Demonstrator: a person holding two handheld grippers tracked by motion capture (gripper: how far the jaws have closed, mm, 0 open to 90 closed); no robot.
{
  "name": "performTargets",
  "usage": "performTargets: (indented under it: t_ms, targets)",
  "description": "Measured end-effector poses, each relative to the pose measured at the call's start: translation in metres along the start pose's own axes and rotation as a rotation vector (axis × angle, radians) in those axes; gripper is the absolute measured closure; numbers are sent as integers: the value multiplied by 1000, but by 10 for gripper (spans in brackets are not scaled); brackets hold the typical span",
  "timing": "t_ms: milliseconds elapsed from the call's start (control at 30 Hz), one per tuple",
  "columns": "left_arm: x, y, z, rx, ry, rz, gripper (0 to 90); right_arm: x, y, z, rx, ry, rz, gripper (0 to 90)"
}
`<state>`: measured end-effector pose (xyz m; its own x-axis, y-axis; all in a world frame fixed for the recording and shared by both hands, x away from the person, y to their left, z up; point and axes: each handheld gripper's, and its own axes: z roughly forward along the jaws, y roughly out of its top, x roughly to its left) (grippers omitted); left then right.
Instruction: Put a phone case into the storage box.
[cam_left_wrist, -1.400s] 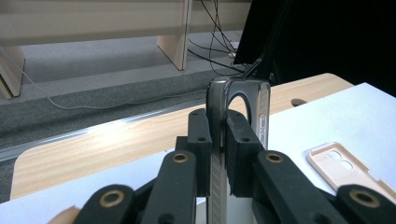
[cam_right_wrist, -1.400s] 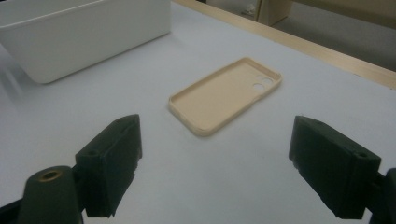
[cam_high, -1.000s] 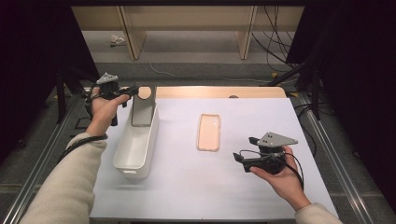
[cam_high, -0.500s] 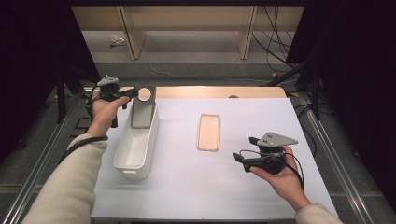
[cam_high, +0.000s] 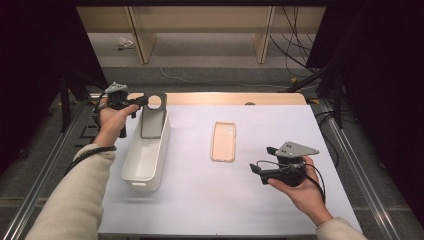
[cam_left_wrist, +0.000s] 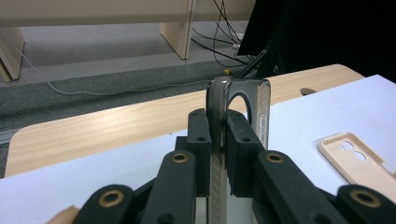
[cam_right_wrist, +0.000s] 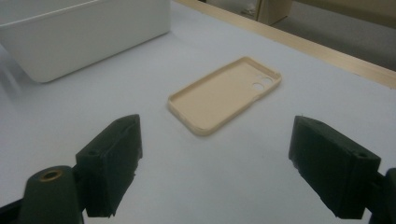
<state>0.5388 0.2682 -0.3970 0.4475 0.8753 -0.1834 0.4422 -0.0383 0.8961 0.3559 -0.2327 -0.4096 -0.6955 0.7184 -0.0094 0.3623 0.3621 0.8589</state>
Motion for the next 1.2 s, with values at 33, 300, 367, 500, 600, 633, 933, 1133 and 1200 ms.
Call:
performTargets:
  t_ms: [33,300,367,500,600,633,933,1133,1200]
  targets:
    - [0,0,0,0,1,0,813,0,0,0,0,0,0,182]
    - [1,-2,2,3,5,-3,812,0,0,0,0,1,0,182]
    - [1,-2,2,3,6,-4,811,0,0,0,0,0,-1,182]
    - [2,-2,3,5,10,-3,809,0,0,0,0,1,0,182]
    - [2,-2,3,10,14,1,807,0,0,0,0,1,0,182]
    - [3,-2,3,13,18,4,805,0,0,0,0,1,0,182]
    - [5,-4,4,32,39,17,789,0,0,0,1,2,0,182]
    - [6,-4,4,46,53,32,779,0,0,0,1,3,-1,182]
    - [6,-4,5,52,61,42,776,0,0,0,1,3,-1,182]
